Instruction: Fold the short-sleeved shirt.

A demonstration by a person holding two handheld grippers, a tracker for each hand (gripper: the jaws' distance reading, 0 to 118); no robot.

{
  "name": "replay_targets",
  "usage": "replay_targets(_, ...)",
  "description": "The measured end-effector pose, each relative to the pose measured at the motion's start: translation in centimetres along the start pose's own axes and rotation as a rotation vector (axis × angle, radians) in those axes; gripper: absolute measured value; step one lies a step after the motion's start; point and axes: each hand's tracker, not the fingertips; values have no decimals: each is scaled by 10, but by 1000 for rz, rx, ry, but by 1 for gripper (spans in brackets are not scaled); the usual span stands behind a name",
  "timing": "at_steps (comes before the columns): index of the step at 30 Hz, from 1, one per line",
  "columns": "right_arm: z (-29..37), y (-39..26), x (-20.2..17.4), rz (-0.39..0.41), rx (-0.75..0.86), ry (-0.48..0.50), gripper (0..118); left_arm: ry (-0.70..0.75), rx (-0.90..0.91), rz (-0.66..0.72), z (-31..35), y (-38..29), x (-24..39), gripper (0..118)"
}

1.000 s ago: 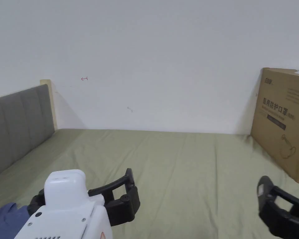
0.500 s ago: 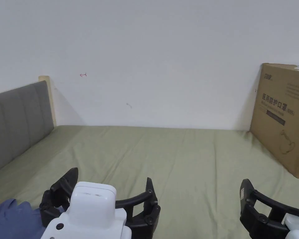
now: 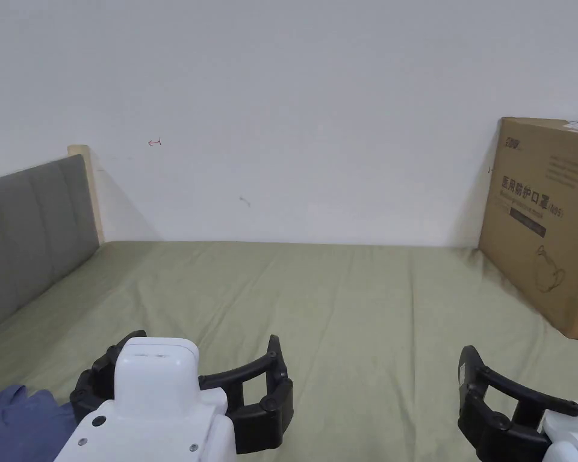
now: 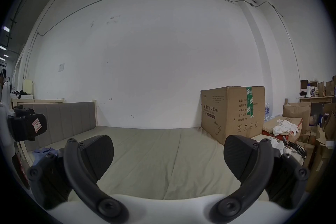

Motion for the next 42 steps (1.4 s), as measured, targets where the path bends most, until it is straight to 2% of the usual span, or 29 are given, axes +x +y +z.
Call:
replay_targets(3,-1,2,4,-11,-16,-9,118,3,-6,12,0,1,0,115)
replay_targets(4,-2,3,5,-16,-25,8,117,7,-7,14,1,2,1,108)
replay_targets(5,-2,4,6,-22,-29,27,111,14,-3,8,3,3,2,88)
replay_targets(6,-1,4,6,-17,-30,26,79,18,1,-4,3,4,2,35)
replay_targets(7,-2,5,3,6,-21,8,30,18,-15,-13,0,5,2,0)
replay_targets(8,-3,6,2,44,-30,-58,3,39,-37,-37,-4,3,2,0)
replay_targets(9,-5,4,5,24,-35,-57,4,-46,-34,-11,-3,3,0,0)
replay_targets(10,-5,3,10,2,-32,-59,4,-72,-38,3,-5,2,-1,0)
replay_targets(11,-6,2,13,-24,-36,-67,4,-59,-43,-10,-6,1,1,0)
replay_targets(13,-9,1,18,-25,-59,-89,4,-35,-50,-56,-6,-5,8,0)
replay_targets(15,-11,1,25,-58,-72,-49,4,-53,-47,-47,-7,-9,9,0)
replay_targets(18,-12,2,29,-71,-96,-44,3,-53,-56,-28,-9,-11,8,0)
replay_targets(19,-13,2,29,-91,-111,-2,3,-52,-65,-22,-10,-12,7,0)
replay_targets(21,-15,1,25,-80,-121,-3,3,-43,-81,-10,-10,-10,-4,0)
replay_targets(24,-29,-3,4,-56,-142,60,3,44,-93,-11,0,-9,-34,0)
replay_targets(29,-63,-10,-61,-134,-211,244,3,288,-82,-64,44,8,-117,0)
replay_targets(31,-73,-11,-97,-113,-253,318,3,415,-80,-63,67,11,-149,0)
replay_targets(34,-81,-12,-129,-90,-304,415,3,525,-91,-96,92,12,-174,0)
replay_targets(36,-84,-12,-137,-124,-321,464,3,511,-103,-50,101,7,-183,0)
replay_targets(42,-89,-12,-125,-180,-362,462,3,488,-122,19,73,5,-192,0)
